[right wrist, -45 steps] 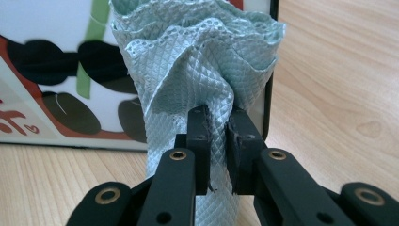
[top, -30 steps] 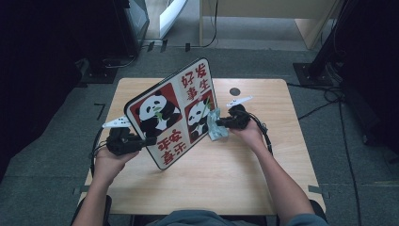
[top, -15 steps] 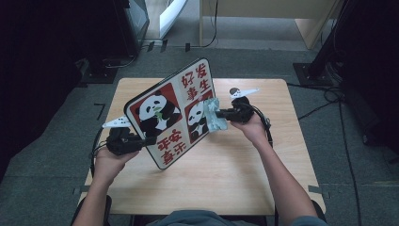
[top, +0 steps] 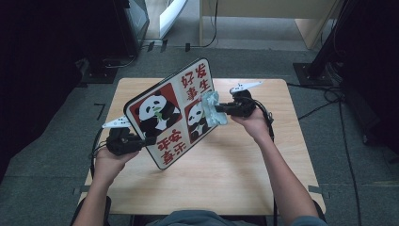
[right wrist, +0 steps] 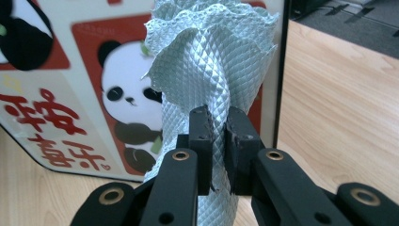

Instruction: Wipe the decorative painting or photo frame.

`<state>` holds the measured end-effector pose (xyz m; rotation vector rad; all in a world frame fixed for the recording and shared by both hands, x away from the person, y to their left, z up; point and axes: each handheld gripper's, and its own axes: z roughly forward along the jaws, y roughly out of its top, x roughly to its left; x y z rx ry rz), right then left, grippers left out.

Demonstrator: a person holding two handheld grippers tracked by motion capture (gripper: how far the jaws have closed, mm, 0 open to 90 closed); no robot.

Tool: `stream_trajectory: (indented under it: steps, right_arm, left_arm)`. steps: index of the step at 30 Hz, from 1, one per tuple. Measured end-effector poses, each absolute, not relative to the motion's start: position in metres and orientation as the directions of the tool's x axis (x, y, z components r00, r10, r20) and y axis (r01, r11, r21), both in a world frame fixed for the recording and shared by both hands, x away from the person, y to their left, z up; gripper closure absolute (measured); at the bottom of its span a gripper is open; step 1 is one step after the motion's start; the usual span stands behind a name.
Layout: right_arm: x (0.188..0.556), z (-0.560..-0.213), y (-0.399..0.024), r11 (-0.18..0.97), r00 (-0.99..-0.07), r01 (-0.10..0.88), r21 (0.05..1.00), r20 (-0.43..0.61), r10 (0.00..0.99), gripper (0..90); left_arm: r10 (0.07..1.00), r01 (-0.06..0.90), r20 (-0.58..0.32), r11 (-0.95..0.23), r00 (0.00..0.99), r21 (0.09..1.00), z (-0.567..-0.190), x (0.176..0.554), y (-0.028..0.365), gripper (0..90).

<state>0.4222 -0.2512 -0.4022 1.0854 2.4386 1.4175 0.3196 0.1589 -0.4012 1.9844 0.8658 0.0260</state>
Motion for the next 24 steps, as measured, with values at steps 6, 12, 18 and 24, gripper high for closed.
stream_trajectory:
  steps: [6, 12, 18, 24]
  right_arm:
    - [0.422, -0.387, -0.247, 0.308, -0.749, 0.499, 0.81, 0.224, 0.623, 82.9]
    - [0.422, -0.372, -0.237, 0.32, -0.77, 0.466, 0.825, 0.2, 0.606, 82.9]
    - [0.425, -0.359, -0.231, 0.325, -0.785, 0.44, 0.837, 0.182, 0.592, 82.9]
    - [0.43, -0.345, -0.226, 0.312, -0.791, 0.418, 0.853, 0.173, 0.587, 82.9]
  left_arm:
    - [0.584, 0.56, -0.311, -0.309, 0.75, 0.769, -0.401, 0.32, 0.159, 78.9]
    - [0.586, 0.561, -0.313, -0.305, 0.748, 0.77, -0.401, 0.319, 0.159, 79.0]
    - [0.589, 0.561, -0.311, -0.303, 0.746, 0.771, -0.401, 0.318, 0.158, 79.1]
    - [0.591, 0.563, -0.313, -0.299, 0.743, 0.771, -0.401, 0.318, 0.158, 79.2]
